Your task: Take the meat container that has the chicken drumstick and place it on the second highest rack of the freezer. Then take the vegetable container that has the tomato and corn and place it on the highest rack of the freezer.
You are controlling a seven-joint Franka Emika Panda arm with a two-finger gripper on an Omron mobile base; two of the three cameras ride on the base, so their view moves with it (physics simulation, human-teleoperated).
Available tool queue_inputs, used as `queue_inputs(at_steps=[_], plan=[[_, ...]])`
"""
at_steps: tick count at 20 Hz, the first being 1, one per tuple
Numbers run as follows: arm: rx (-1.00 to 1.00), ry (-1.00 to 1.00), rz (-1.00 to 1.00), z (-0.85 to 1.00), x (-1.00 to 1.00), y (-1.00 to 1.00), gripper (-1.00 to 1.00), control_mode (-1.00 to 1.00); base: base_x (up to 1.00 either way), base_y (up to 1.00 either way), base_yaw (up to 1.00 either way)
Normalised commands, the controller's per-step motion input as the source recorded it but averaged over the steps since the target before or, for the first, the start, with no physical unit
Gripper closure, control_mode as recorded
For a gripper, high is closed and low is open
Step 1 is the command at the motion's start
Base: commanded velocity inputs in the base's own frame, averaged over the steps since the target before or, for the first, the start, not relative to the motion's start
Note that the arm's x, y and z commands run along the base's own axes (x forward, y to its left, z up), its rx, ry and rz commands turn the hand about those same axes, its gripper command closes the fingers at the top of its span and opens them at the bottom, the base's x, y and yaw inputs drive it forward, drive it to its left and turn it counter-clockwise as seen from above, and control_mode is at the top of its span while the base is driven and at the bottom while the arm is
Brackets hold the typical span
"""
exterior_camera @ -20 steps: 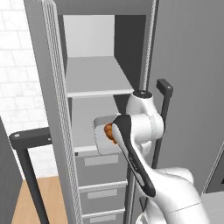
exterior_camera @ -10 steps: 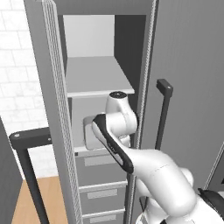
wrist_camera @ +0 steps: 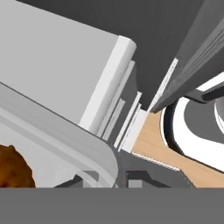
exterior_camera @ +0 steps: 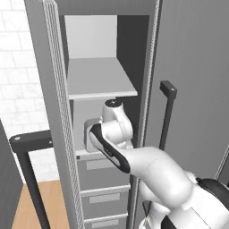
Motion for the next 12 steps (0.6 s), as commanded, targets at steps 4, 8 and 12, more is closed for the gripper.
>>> queue_inputs(at_steps=[4,8,12], plan=[[0.0,0.06,-0.01,-0.26,0.55,-0.02,1.0,-1.0,0.0,0.0,0.0],[0.0,0.03,0.0,-0.39,0.57,0.0,1.0,-1.0,0.0,0.0,0.0],[-0.04,0.0,-0.03,-0.49,0.61,0.0,1.0,-1.0,0.0,0.0,0.0]])
